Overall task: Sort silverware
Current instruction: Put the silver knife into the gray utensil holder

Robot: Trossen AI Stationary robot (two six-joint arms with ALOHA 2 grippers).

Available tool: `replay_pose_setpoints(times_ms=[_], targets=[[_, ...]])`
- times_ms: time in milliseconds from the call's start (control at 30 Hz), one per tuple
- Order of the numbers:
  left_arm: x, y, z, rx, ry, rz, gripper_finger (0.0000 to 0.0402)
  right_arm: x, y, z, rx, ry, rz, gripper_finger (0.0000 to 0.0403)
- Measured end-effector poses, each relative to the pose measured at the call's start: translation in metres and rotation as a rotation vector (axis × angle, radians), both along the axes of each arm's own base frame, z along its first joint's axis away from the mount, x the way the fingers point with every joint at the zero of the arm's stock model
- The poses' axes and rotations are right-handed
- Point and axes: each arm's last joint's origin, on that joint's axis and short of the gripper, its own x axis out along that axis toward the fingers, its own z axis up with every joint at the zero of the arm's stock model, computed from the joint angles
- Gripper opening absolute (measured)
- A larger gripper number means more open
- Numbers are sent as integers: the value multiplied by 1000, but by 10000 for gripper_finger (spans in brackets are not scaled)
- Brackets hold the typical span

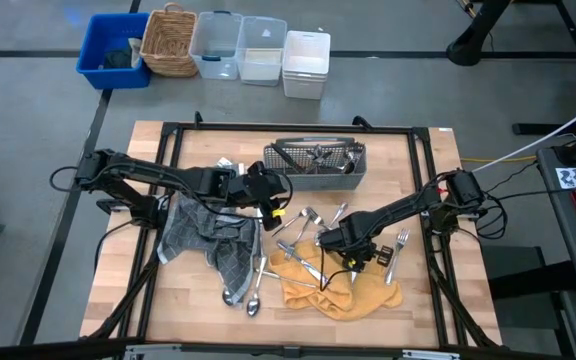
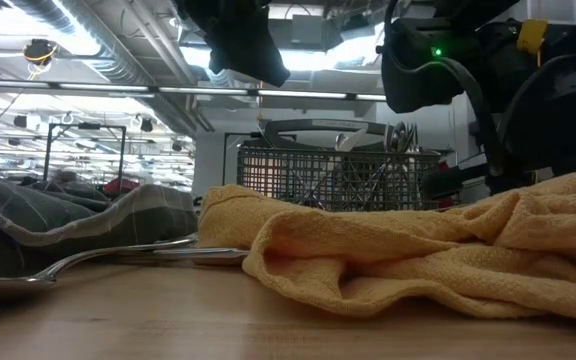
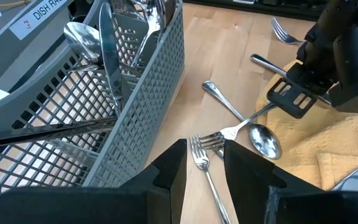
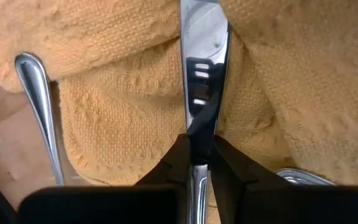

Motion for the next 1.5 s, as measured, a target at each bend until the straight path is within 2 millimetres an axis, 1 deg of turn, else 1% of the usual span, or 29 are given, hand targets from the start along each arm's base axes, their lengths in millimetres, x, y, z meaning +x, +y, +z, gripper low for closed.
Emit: replay_pose_setpoints(times_ms=[133,367,500,867,1167,1333,1500], targets=[[0,0,0,0,-1,0,95,-1,0,3,-13,5,-74,37],[0,0,0,0,-2,0,95,-4,-1,5,-59,58,-259,42],[0,0,0,-16,-10,13,95,-6,-1,7,-81,89,-319,42],[0,0,0,-40,-20,32,95,-1,0,28,-101,130,-322,44],[0,0,0,-51,-24,40,95,-5,-1,45,-146,230,-317,44],[0,0,0,-52,-25,41,95,2,0,58,-151,197,-313,44],[-2,0,2,-91,-40,73,95,12,-1,78,-226,110,-293,44]])
